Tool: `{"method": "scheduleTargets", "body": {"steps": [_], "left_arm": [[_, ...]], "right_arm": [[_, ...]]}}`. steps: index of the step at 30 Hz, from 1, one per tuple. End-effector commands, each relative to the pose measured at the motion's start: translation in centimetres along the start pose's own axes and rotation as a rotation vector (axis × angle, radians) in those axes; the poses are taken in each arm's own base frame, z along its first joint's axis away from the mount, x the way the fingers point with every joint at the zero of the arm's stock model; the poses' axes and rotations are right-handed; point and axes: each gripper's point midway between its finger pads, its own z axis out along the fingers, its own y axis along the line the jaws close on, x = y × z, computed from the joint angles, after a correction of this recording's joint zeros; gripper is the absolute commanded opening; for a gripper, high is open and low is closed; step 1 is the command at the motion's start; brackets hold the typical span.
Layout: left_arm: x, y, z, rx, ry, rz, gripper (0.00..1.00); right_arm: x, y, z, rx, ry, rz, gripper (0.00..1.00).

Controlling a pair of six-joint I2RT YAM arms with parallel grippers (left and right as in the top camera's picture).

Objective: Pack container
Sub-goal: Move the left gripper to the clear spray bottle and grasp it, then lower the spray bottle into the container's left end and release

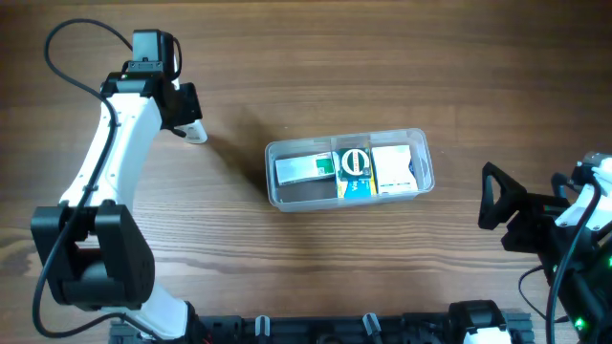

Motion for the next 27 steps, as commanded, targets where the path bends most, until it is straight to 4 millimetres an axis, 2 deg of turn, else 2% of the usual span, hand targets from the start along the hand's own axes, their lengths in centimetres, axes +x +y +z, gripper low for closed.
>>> {"method": "scheduleTargets", "body": {"steps": [1, 4, 5, 8, 12, 15, 18, 20, 24, 27], "left_arm": [[-0.1, 0.3, -1.8, 0.010, -0.018, 0.019, 0.12], [-0.8, -0.3, -5.9, 0.035, -0.097, 0.030, 0.07], [-0.9, -0.9, -7.9, 0.049, -0.129, 0.045, 0.06], [0.0, -4.2, -14.1, 0.121, -0.222, 0.130, 0.04], [3.3, -9.6, -21.4, 0.269, -0.347, 0.292, 0.04], [6.8, -13.8, -26.2, 0.413, -0.427, 0.432, 0.04], [9.2, -16.1, -27.4, 0.478, -0.424, 0.520, 0.04], [10.8, -17.5, -26.9, 0.490, -0.380, 0.579, 0.04], [12.7, -19.1, -24.3, 0.456, -0.278, 0.651, 0.04], [13.5, -20.4, -21.5, 0.412, -0.194, 0.685, 0.05]], "right_arm": [[-0.1, -0.3, 0.2, 0.017, 0.000, -0.017, 1.00], [-0.1, -0.3, 0.2, 0.017, 0.000, -0.017, 1.00], [-0.1, -0.3, 0.2, 0.017, 0.000, -0.017, 1.00], [-0.1, -0.3, 0.2, 0.017, 0.000, -0.017, 1.00], [-0.1, -0.3, 0.2, 0.017, 0.000, -0.017, 1.00], [-0.1, -0.3, 0.2, 0.017, 0.000, -0.017, 1.00], [-0.1, -0.3, 0.2, 0.017, 0.000, -0.017, 1.00], [-0.1, -0.3, 0.2, 0.017, 0.000, -0.017, 1.00], [-0.1, -0.3, 0.2, 0.017, 0.000, -0.017, 1.00], [-0.1, -0.3, 0.2, 0.017, 0.000, -0.017, 1.00]]}}
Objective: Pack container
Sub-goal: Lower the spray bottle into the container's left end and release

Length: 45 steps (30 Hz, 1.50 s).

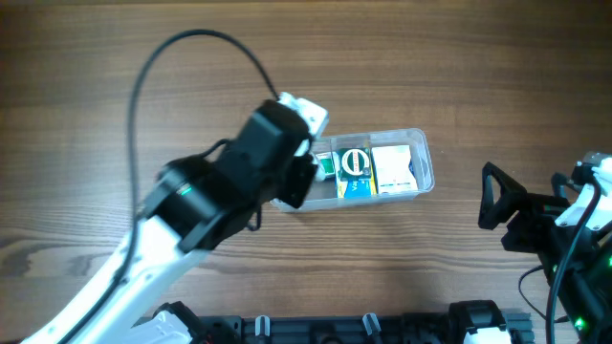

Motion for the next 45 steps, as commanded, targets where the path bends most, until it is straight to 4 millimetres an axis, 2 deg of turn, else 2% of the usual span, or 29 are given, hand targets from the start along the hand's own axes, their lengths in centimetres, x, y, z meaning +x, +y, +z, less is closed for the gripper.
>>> {"method": "scheduleTargets", "body": {"steps": [1, 6, 10, 15, 17, 20, 23, 27, 29, 30, 31, 35, 38, 40, 42, 43, 44, 45], "left_arm": [[0.5, -0.8, 3.5, -0.005, 0.094, 0.033, 0.05], [2.9, -2.6, 8.6, 0.062, 0.269, 0.036, 0.05], [4.8, -2.8, 11.9, 0.052, 0.374, 0.038, 0.05], [5.9, -2.7, 13.9, 0.041, 0.429, 0.041, 0.06], [5.4, -2.9, 14.4, 0.045, 0.410, 0.040, 0.06], [3.7, -3.3, 15.1, 0.061, 0.335, 0.042, 0.06], [3.4, -3.4, 15.2, 0.071, 0.319, 0.089, 0.07], [3.5, -3.3, 15.2, 0.066, 0.323, 0.094, 0.18], [3.5, -3.2, 15.2, 0.063, 0.322, 0.094, 0.34], [3.5, -3.2, 15.2, 0.063, 0.322, 0.094, 0.38], [3.4, -3.2, 15.2, 0.063, 0.322, 0.094, 0.50], [3.3, -3.2, 15.1, 0.063, 0.318, 0.093, 0.66], [2.8, -3.2, 13.9, 0.067, 0.294, 0.092, 0.64], [0.9, -2.2, 11.2, 0.015, 0.221, 0.095, 0.59], [-1.1, -0.6, 8.1, -0.066, 0.132, 0.093, 0.59], [-2.5, 0.7, 5.5, -0.136, 0.058, 0.081, 0.68], [-4.4, 3.5, 1.0, -0.273, -0.077, 0.008, 0.77], [-5.0, 5.3, -2.0, -0.348, -0.159, -0.045, 0.82]], "right_arm": [[-0.1, -0.3, 0.2, 0.017, 0.000, -0.018, 1.00], [-0.1, -0.3, 0.2, 0.017, 0.000, -0.017, 1.00], [-0.1, -0.3, 0.2, 0.017, 0.000, -0.017, 1.00], [-0.1, -0.3, 0.2, 0.017, 0.000, -0.017, 1.00], [-0.1, -0.3, 0.2, 0.017, 0.000, -0.018, 0.99], [-0.1, -0.3, 0.2, 0.017, 0.000, -0.017, 1.00], [-0.1, -0.3, 0.2, 0.017, 0.000, -0.017, 1.00], [-0.1, -0.3, 0.2, 0.017, 0.000, -0.017, 1.00], [-0.1, -0.3, 0.2, 0.017, 0.000, -0.017, 1.00], [-0.1, -0.3, 0.2, 0.017, 0.000, -0.018, 1.00], [-0.1, -0.3, 0.2, 0.017, 0.000, -0.017, 1.00], [-0.1, -0.3, 0.2, 0.017, 0.000, -0.017, 1.00], [-0.1, -0.3, 0.2, 0.017, 0.000, -0.018, 1.00], [-0.1, -0.3, 0.2, 0.017, 0.000, -0.017, 1.00], [-0.1, -0.3, 0.2, 0.017, 0.000, -0.017, 1.00], [-0.1, -0.3, 0.2, 0.017, 0.000, -0.017, 1.00], [-0.1, -0.3, 0.2, 0.017, 0.000, -0.017, 1.00], [-0.1, -0.3, 0.2, 0.017, 0.001, -0.017, 1.00]]}}
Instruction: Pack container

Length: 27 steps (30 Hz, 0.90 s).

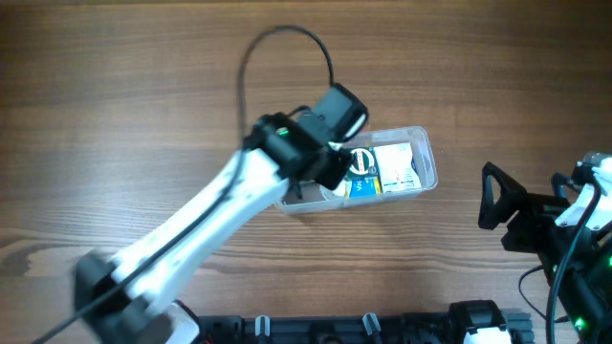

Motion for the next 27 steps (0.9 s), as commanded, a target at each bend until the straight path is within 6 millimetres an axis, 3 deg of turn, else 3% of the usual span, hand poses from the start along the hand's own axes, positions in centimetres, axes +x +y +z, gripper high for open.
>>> {"method": "scheduleTargets", "body": {"steps": [1, 2, 4, 7, 11, 14, 17, 23, 27], "left_arm": [[-2.4, 8.3, -13.0, -0.315, -0.368, -0.227, 0.91], [-1.3, 10.3, -16.1, -0.354, -0.437, -0.332, 0.99], [1.6, 12.5, -19.9, -0.356, -0.501, -0.491, 1.00], [7.9, 14.9, -23.3, -0.376, -0.512, -0.728, 1.00], [15.3, 15.9, -25.7, -0.405, -0.514, -0.872, 1.00], [18.2, 15.5, -24.9, -0.395, -0.497, -0.893, 1.00], [19.1, 15.2, -23.4, -0.364, -0.532, -0.944, 1.00], [17.2, 12.2, -21.3, -0.138, -0.505, -1.016, 1.00], [17.4, 12.8, -21.5, -0.184, -0.511, -1.000, 1.00]], "right_arm": [[-0.1, -0.3, 0.2, 0.017, 0.000, -0.017, 1.00], [-0.1, -0.3, 0.2, 0.017, 0.000, -0.017, 1.00], [-0.1, -0.3, 0.2, 0.017, 0.001, -0.017, 1.00], [-0.1, -0.3, 0.2, 0.017, 0.001, -0.017, 1.00], [-0.1, -0.3, 0.2, 0.017, 0.000, -0.017, 1.00], [-0.1, -0.3, 0.2, 0.017, 0.000, -0.017, 1.00], [-0.1, -0.3, 0.2, 0.017, 0.000, -0.017, 1.00], [-0.1, -0.3, 0.2, 0.017, 0.000, -0.017, 1.00], [-0.1, -0.3, 0.2, 0.017, 0.000, -0.017, 1.00]]}}
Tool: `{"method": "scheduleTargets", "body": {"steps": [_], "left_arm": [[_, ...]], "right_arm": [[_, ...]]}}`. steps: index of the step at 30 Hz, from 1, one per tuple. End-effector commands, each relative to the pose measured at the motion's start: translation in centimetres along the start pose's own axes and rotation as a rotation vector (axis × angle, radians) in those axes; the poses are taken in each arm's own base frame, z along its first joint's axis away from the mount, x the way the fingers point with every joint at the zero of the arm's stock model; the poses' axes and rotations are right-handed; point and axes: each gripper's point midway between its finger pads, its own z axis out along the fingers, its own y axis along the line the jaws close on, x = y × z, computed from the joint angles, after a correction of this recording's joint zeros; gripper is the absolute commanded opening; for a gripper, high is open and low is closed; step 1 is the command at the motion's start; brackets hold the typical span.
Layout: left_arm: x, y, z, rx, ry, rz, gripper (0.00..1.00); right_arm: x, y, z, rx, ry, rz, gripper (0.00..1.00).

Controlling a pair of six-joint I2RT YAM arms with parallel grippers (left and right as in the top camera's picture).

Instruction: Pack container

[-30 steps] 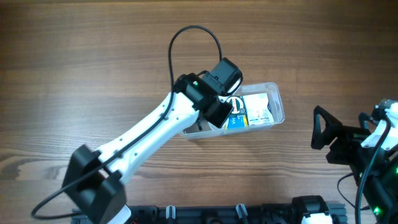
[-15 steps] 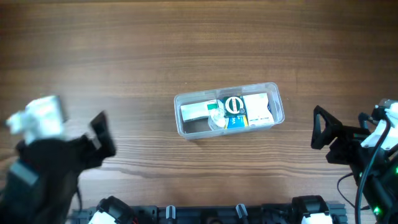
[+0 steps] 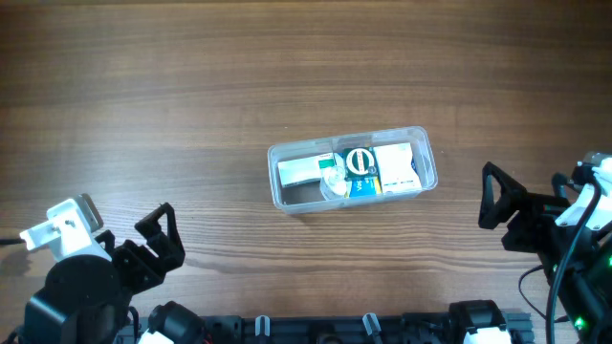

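Note:
A clear plastic container (image 3: 424, 153) lies in the middle of the wooden table. Inside it are a white and green box (image 3: 301, 169) at the left, a blue and green pack with a round white mark (image 3: 360, 167) in the middle, and a white box (image 3: 395, 167) at the right. A small whitish piece (image 3: 331, 182) lies between the first two. My left gripper (image 3: 163, 241) stands open at the table's front left, far from the container. At the right edge my right gripper (image 3: 486, 197) is open and holds nothing.
The bare wooden table (image 3: 191, 96) surrounds the container on all sides. Black hardware of the arm bases (image 3: 363, 325) runs along the front edge. A cable and the right arm's body (image 3: 574, 239) fill the front right corner.
My left arm was stretched over the middle of the container and is now pulled back to the front left, open. A small whitish piece now lies in the container. The container sits slightly turned.
My left gripper was at the far left of the table with a small white object at its fingers. Then it stood over the container's left end, then over its middle. Now it is back at the front left and the white piece lies inside. The right arm never moved.

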Motion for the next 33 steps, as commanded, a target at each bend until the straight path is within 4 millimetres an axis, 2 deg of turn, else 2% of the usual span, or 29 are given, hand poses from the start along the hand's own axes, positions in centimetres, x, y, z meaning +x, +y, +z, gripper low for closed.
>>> {"method": "scheduleTargets", "body": {"steps": [1, 4, 7, 11, 12, 13, 17, 19, 27, 30, 33], "left_arm": [[0.6, -0.4, 0.2, 0.019, 0.032, -0.029, 1.00], [0.7, -0.6, 0.2, 0.028, 0.039, -0.030, 1.00], [-1.8, -0.2, 0.3, -0.009, -0.094, -0.065, 1.00], [-2.1, 1.5, 2.2, -0.088, -0.160, -0.180, 1.00], [-2.1, 1.9, 3.3, -0.082, -0.184, -0.231, 1.00], [-2.3, 1.8, 4.2, -0.059, -0.209, -0.241, 1.00], [-3.3, -1.1, 7.0, 0.197, -0.371, -0.069, 1.00], [-2.7, -1.4, 8.2, 0.267, -0.443, -0.003, 1.00], [2.9, 2.3, 14.3, 0.248, -0.458, 0.017, 1.00], [4.2, 3.0, 15.4, 0.247, -0.458, 0.018, 1.00], [4.7, 3.4, 15.5, 0.251, -0.473, 0.017, 1.00]], "right_arm": [[-0.1, -0.2, 0.2, 0.015, 0.001, -0.017, 1.00], [-0.1, -0.2, 0.2, 0.015, 0.001, -0.017, 1.00], [-0.1, -0.2, 0.2, 0.015, 0.001, -0.017, 1.00], [-0.1, -0.2, 0.2, 0.015, 0.001, -0.017, 1.00], [-0.1, -0.2, 0.2, 0.015, 0.001, -0.017, 1.00], [-0.1, -0.2, 0.2, 0.015, 0.001, -0.018, 1.00], [-0.1, -0.2, 0.2, 0.015, 0.001, -0.017, 1.00], [-0.1, -0.2, 0.2, 0.015, 0.001, -0.017, 1.00], [-0.1, -0.2, 0.2, 0.015, 0.001, -0.018, 1.00], [-0.1, -0.2, 0.2, 0.015, 0.001, -0.018, 1.00], [-0.1, -0.2, 0.2, 0.015, 0.001, -0.017, 1.00]]}}
